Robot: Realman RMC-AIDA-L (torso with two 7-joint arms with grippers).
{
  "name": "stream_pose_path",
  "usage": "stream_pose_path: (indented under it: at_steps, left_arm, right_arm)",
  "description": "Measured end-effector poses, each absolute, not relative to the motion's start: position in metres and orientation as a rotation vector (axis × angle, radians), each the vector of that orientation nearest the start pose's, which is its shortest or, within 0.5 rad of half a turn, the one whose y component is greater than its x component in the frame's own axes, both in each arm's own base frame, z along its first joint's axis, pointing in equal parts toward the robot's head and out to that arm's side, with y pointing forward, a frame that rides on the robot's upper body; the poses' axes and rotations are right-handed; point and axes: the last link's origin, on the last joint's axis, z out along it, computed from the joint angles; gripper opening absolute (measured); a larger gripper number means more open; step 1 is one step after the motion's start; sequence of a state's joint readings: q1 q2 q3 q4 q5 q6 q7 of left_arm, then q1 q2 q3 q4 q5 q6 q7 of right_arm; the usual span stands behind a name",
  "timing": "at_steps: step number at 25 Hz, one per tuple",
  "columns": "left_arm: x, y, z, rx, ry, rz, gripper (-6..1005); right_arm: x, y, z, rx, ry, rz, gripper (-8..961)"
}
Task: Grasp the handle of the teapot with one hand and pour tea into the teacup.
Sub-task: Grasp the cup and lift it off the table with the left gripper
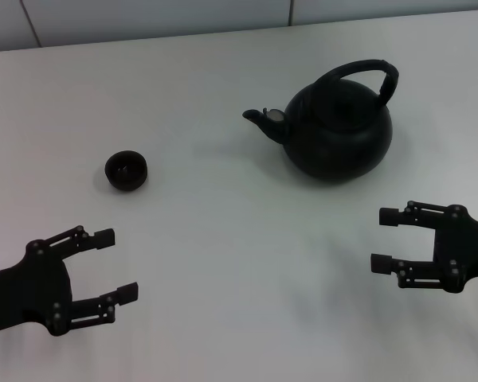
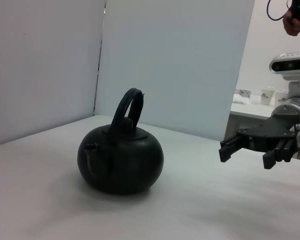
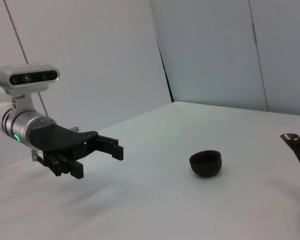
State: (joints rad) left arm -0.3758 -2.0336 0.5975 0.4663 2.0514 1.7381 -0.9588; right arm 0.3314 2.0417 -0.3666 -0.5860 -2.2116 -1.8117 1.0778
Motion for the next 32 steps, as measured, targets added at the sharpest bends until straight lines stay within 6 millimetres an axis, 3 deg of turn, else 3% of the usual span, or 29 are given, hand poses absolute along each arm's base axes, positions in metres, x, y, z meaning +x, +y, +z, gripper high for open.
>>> stream_pose_path:
  at_steps: [7, 13, 19, 27, 32]
  left_arm:
    - [-0.312, 0.252, -0.007, -2.715, -0.431, -0.828, 830]
    - [-0.329, 0.264, 0.004, -2.384, -0.520, -0.869, 824]
    - [-0.335, 0.268, 0.009, -2.163, -0.517, -0.921, 819]
    - [-0.334, 0.269, 0.007, -2.155, -0.505, -0.917, 811]
    - [-0.335, 0.273, -0.010, -2.283, -0.506, -0.809, 807]
  right_arm:
    - [0.335, 0.237, 0.025, -2.672, 0.599, 0.753, 784]
    - [0.335, 0.237, 0.027, -2.669, 0.592, 0.749, 785]
    - [0.333, 0.240, 0.028, -2.671, 0.581, 0.748, 784]
    - [0.332, 0.242, 0.028, -2.672, 0.576, 0.750, 784]
    - [0.332, 0.242, 0.029, -2.672, 0.575, 0.749, 784]
